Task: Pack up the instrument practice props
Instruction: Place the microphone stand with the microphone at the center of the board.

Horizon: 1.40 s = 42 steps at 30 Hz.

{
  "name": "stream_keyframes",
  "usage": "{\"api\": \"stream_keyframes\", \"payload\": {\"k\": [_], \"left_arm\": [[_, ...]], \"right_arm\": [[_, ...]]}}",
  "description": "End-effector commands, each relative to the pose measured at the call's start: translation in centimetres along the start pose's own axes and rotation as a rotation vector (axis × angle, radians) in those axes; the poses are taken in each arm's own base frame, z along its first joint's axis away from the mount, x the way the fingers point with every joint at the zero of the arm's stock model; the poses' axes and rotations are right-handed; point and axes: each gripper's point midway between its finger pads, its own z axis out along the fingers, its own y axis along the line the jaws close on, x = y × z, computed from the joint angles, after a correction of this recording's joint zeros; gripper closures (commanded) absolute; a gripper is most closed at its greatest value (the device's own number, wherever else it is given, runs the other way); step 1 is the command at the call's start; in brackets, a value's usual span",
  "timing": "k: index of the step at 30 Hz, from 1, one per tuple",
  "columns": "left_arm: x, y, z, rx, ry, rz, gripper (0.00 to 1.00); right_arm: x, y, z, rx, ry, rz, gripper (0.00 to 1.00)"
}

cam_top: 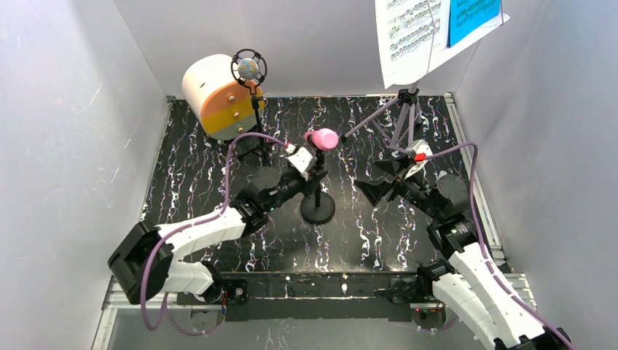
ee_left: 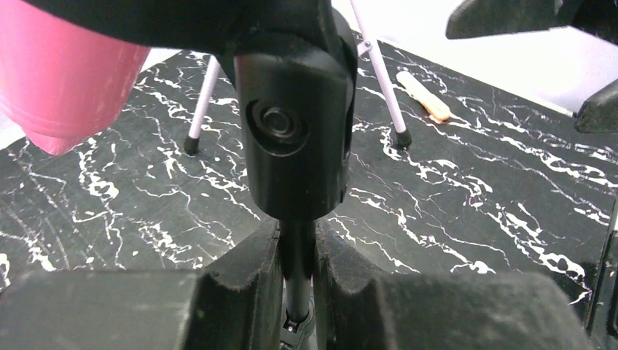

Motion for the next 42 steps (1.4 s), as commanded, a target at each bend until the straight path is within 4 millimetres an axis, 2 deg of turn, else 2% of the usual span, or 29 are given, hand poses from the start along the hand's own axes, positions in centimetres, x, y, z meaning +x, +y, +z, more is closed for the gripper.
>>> {"api": "stream_keyframes", "payload": {"k": [1, 2, 5, 11, 14, 16, 20, 24, 31, 35, 37, 42], "left_arm": [[-7.6, -1.2, 1.7, -0.014, -0.251, 0.070, 1.00], [-7.1, -1.4, 1.9, -0.011, -0.244, 0.063, 1.00], [-6.0, -1.6, 2.0, -0.006, -0.229, 0.037, 0.89], [-4.8, -1.7, 1.1, -0.005, -0.211, -0.008, 0.47], [-4.4, -1.4, 0.5, -0.021, -0.201, -0.037, 0.32], [-4.0, -1.3, 0.0, -0.030, -0.183, -0.045, 0.27], [-2.9, -0.7, -1.8, -0.062, -0.147, -0.068, 0.22], [-1.1, 1.0, -3.8, -0.160, -0.062, -0.097, 0.18], [2.1, 1.4, -6.2, -0.192, 0.022, -0.132, 0.17], [3.2, 1.6, -7.0, -0.205, 0.040, -0.130, 0.16], [3.4, 1.5, -7.1, -0.201, 0.042, -0.123, 0.16], [4.2, 1.1, -6.8, -0.171, 0.057, -0.098, 0.16]], "right_arm": [[-1.9, 0.9, 0.8, -0.061, -0.061, -0.042, 0.01], [-1.8, 0.9, 1.0, -0.066, -0.061, -0.038, 0.01], [-1.6, 1.0, 1.3, -0.079, -0.064, -0.033, 0.01], [-1.4, 1.3, 2.1, -0.111, -0.055, -0.027, 0.01], [-1.4, 1.8, 2.5, -0.138, -0.056, -0.026, 0.01], [-1.3, 2.2, 2.8, -0.150, -0.056, -0.026, 0.01], [-0.9, 3.0, 3.6, -0.166, -0.055, -0.030, 0.01], [-0.4, 3.3, 4.5, -0.134, -0.055, -0.040, 0.01], [0.6, 4.7, 6.3, -0.095, -0.071, -0.047, 0.05], [1.4, 4.9, 7.2, -0.037, -0.091, -0.043, 0.09], [2.0, 4.0, 7.6, 0.032, -0.104, -0.038, 0.11], [3.2, 3.8, 8.6, 0.060, -0.092, -0.050, 0.22]]}}
